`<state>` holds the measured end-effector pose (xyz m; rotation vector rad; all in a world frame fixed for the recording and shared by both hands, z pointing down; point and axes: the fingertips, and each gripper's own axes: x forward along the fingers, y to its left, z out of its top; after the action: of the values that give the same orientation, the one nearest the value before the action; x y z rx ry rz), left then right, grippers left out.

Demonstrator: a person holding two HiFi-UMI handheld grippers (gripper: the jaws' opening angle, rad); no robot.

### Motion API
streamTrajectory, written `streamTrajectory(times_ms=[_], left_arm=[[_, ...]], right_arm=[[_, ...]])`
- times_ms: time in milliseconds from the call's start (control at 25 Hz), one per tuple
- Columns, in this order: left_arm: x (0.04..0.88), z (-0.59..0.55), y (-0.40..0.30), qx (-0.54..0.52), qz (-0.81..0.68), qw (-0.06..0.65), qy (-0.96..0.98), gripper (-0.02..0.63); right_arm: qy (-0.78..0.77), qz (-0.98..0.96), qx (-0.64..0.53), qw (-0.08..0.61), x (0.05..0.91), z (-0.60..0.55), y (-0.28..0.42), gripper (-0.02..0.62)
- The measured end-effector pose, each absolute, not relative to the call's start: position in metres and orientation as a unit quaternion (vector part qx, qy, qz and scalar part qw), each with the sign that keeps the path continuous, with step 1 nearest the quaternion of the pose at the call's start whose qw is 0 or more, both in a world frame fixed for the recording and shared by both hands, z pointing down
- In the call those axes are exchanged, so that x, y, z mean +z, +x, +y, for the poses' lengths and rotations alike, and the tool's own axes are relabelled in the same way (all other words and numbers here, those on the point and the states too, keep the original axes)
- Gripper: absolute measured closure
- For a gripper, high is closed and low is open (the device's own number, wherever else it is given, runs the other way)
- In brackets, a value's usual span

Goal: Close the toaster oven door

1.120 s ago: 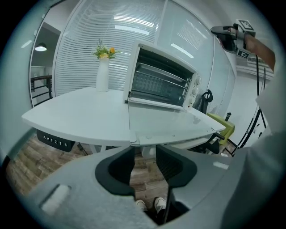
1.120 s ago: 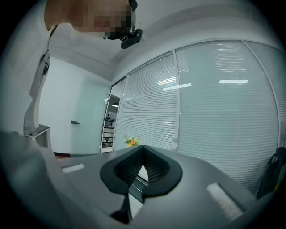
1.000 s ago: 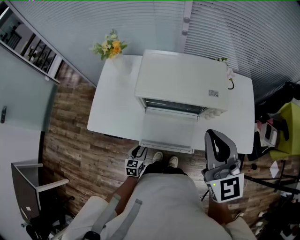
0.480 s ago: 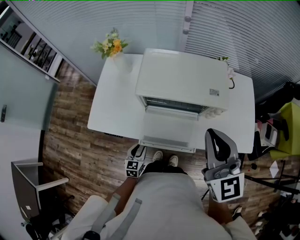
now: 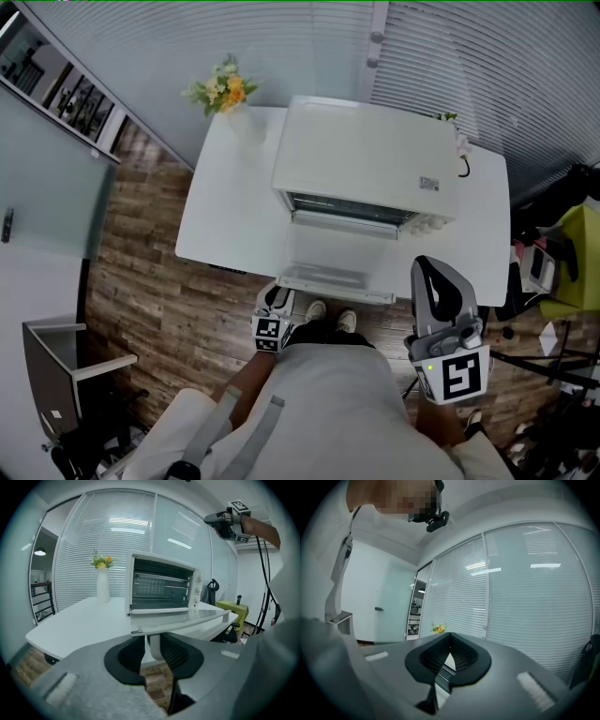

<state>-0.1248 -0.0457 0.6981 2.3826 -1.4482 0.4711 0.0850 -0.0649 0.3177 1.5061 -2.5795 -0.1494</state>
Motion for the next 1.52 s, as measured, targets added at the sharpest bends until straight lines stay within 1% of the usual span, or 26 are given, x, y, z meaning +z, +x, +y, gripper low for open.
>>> streamTrajectory(times_ms=[40, 120, 1320, 1520], left_arm=[[0.698, -0.045, -0.124, 0.164, -0.506, 0.154, 0.832, 0.516], [0.696, -0.045, -0.123, 0.162, -0.508, 0.156, 0.831, 0.519], [0.648, -0.06, -0.124, 0.121, -0.522, 0.159, 0.829, 0.518], [0.639, -0.064, -0.124, 0.114, -0.524, 0.15, 0.83, 0.517]], right_arm=[[0.502, -0.86, -0.05, 0.075, 0.318, -0.065, 0.085, 0.591], [0.503, -0.86, -0.05, 0.075, 0.318, -0.065, 0.086, 0.591], [0.504, -0.859, -0.056, 0.07, 0.312, -0.071, 0.087, 0.591], [0.504, -0.859, -0.058, 0.069, 0.311, -0.073, 0.086, 0.591]])
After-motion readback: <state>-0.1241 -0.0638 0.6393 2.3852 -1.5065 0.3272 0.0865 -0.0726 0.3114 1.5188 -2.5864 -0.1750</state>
